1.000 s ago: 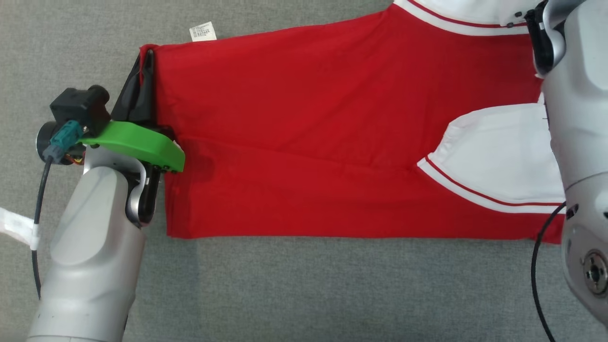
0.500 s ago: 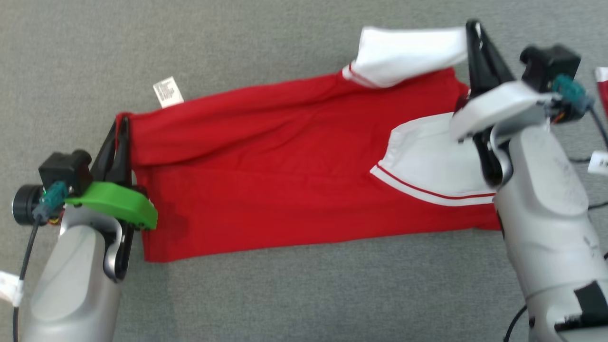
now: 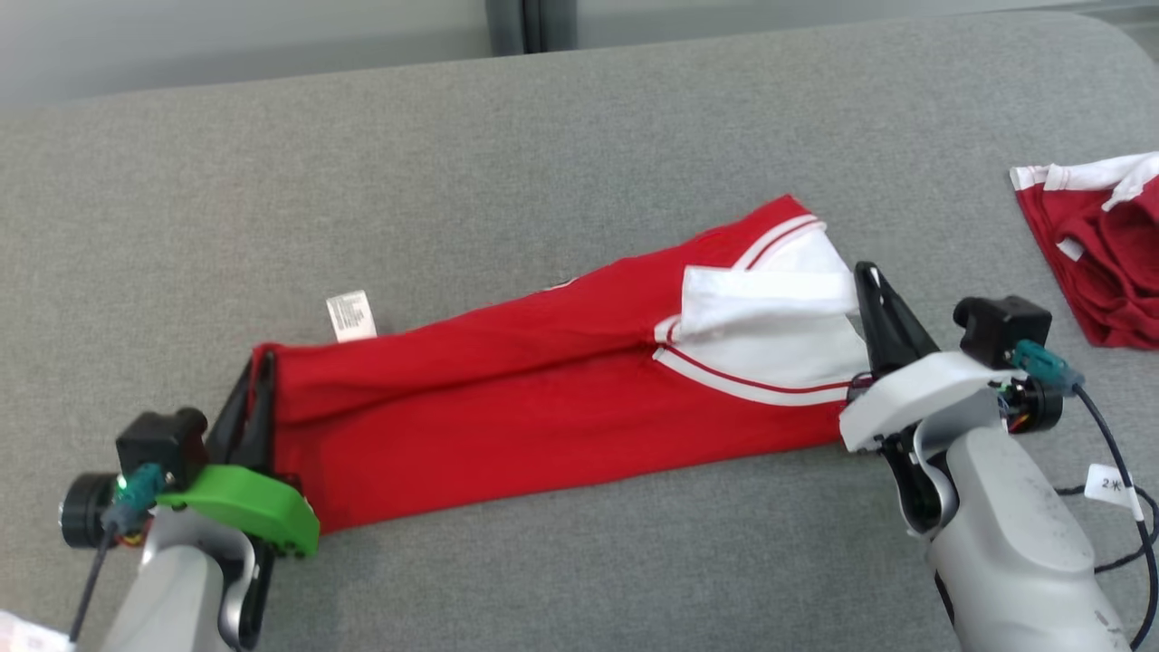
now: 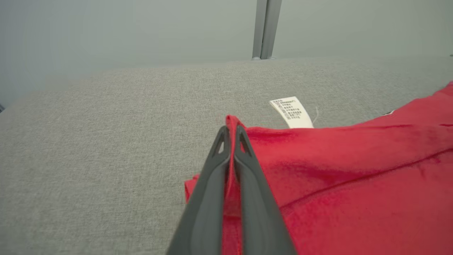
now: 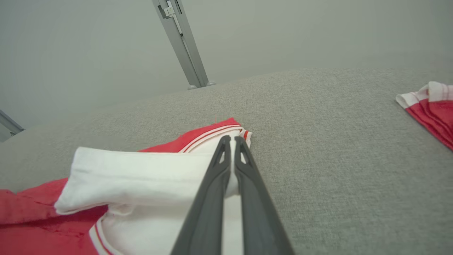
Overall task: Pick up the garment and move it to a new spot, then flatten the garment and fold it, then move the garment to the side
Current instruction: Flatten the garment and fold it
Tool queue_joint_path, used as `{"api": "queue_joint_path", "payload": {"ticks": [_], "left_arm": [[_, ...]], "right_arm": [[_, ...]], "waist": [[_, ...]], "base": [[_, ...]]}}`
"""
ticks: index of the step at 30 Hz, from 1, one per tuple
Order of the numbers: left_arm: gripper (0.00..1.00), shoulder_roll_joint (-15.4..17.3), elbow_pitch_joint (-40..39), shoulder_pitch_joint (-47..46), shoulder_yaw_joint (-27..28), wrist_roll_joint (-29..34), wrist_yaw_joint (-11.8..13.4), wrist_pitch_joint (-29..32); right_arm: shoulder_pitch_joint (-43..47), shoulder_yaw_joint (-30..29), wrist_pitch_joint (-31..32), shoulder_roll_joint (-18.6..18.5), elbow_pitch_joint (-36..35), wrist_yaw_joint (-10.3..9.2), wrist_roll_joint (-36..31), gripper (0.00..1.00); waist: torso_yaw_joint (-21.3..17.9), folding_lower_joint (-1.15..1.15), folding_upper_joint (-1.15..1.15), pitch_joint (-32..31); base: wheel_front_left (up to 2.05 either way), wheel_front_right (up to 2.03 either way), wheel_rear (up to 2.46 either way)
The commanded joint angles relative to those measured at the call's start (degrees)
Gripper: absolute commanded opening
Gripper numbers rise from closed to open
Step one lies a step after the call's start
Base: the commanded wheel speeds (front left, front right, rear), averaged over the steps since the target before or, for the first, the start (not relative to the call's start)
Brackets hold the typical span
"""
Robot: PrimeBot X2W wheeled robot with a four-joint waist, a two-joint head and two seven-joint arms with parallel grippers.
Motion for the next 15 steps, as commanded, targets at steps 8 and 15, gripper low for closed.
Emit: {"api": "queue_joint_path", "payload": {"ticks": [8, 15], "left_arm": [[1.0, -3.4, -0.8, 7.8, 3.1, 0.8, 0.1, 0.0], [1.0, -8.7, -5.5, 12.4, 12.0, 4.9, 0.4, 0.0]], "right_arm": [[3.9, -1.4, -0.2, -0.1, 3.4, -0.08, -0.9, 1.0], [3.7, -2.9, -0.2, 0.0, 3.4, -0.08, -3.0, 1.0]], "waist": [[0.7, 0.0, 0.0, -2.5], [1.6, 0.0, 0.0, -3.0]], "base": [[0.0, 0.0, 0.0], [0.0, 0.0, 0.0]]}}
